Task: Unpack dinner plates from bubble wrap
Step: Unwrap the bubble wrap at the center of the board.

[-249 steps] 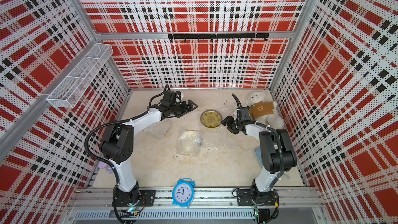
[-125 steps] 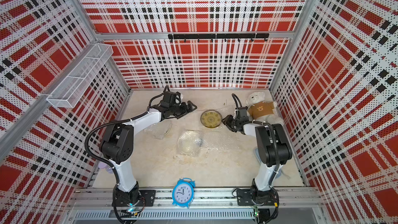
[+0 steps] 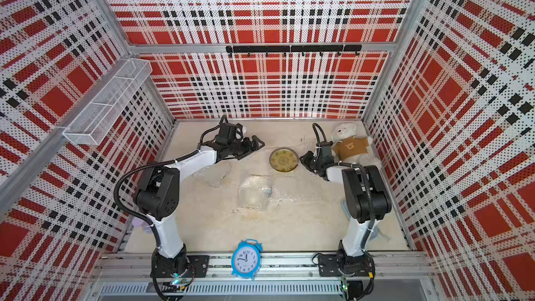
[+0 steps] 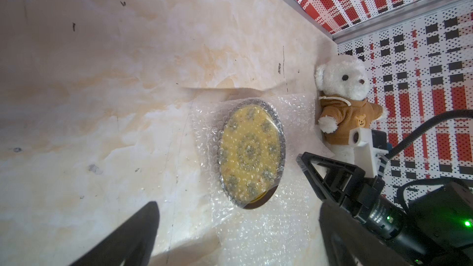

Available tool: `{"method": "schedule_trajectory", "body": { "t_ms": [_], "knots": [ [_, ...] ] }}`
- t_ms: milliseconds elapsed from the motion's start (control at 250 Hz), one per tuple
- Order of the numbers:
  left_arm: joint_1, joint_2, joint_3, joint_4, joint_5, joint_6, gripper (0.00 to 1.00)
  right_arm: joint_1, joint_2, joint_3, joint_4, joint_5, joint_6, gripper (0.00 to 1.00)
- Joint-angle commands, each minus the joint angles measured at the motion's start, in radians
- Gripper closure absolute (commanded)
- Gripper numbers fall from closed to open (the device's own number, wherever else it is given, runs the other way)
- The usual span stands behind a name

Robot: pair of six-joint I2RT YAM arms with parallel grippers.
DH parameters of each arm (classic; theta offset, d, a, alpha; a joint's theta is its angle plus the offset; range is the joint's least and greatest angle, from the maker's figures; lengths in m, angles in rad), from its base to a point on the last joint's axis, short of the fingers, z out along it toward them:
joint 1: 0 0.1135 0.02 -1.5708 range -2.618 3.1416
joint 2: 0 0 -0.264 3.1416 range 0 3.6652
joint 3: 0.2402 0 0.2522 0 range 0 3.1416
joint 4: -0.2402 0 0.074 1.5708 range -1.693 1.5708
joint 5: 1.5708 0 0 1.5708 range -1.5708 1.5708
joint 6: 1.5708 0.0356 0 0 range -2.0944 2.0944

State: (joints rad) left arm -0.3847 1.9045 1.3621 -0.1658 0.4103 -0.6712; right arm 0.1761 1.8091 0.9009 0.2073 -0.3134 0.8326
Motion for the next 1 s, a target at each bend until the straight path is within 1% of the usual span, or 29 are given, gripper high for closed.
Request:
{"method": "schedule_trajectory", "body": {
  "t_ms": [0, 176, 376, 500, 600, 752, 996],
  "knots": [
    [0.009, -0.032, -0.004, -0.001, -0.004, 0.014, 0.01, 0.01, 0.011, 0.009, 0.071, 0.02, 0.003, 0.81],
    [0.01, -0.027, 0.0, -0.002, -0.003, 0.015, 0.01, 0.014, -0.004, 0.03, 0.066, 0.02, -0.008, 1.0],
    [0.01, -0.027, 0.006, -0.009, -0.005, 0.016, 0.01, 0.014, -0.014, 0.086, 0.041, 0.009, -0.024, 1.0],
    [0.013, -0.027, 0.014, -0.016, -0.005, 0.02, 0.01, 0.014, -0.004, 0.155, -0.006, 0.006, -0.044, 1.0],
    [0.019, -0.03, 0.022, -0.019, -0.005, 0.02, 0.01, 0.014, 0.026, 0.23, -0.046, 0.005, -0.066, 1.0],
    [0.024, -0.045, 0.035, -0.036, -0.013, 0.032, 0.01, 0.013, 0.099, 0.358, -0.114, 0.013, -0.092, 0.96],
    [0.03, -0.058, 0.033, -0.05, -0.023, 0.039, 0.0, 0.002, 0.228, 0.504, -0.135, 0.007, -0.091, 0.93]
  ]
}}
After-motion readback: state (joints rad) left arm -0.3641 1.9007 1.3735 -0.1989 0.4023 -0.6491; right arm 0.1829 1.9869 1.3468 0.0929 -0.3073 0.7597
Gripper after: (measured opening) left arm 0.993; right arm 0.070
